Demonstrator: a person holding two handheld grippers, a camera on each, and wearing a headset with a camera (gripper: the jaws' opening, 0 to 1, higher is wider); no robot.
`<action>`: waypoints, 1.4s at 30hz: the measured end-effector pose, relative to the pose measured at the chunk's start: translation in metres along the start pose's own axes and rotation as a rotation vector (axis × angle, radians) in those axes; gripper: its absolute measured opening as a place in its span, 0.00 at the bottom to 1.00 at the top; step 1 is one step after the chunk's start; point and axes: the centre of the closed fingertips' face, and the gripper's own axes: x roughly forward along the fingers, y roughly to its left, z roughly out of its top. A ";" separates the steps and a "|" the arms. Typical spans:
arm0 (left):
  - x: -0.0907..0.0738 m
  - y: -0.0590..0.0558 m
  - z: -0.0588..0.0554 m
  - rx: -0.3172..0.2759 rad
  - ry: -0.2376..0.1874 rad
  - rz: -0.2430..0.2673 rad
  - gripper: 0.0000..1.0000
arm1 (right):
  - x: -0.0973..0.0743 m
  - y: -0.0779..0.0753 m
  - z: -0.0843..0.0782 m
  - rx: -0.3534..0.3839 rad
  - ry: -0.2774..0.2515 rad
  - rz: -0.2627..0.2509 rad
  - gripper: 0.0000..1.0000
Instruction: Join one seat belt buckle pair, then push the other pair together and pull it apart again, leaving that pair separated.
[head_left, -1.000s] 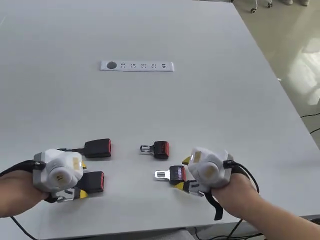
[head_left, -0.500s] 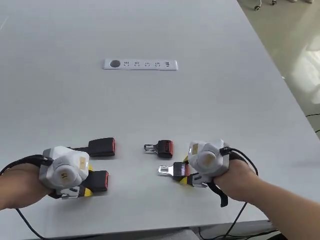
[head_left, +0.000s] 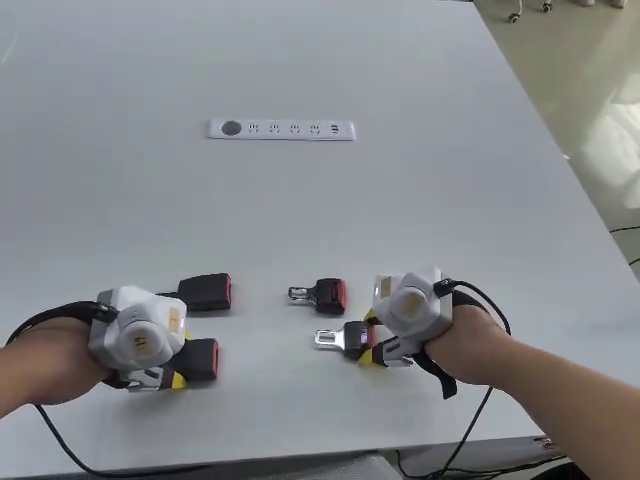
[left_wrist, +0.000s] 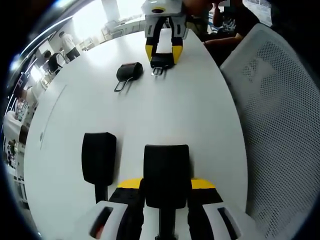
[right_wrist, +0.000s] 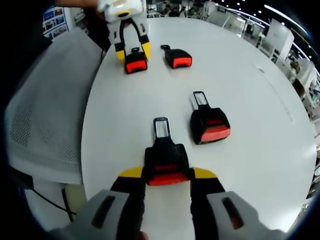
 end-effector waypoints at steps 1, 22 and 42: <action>0.000 0.000 0.000 -0.001 0.001 0.000 0.33 | 0.000 0.000 0.000 0.001 0.000 -0.001 0.35; 0.001 0.000 -0.001 -0.005 0.008 -0.028 0.33 | 0.026 0.028 0.053 -0.030 -0.044 0.030 0.35; 0.001 -0.001 -0.001 -0.010 0.011 -0.027 0.33 | 0.059 0.048 0.112 -0.120 -0.042 0.070 0.35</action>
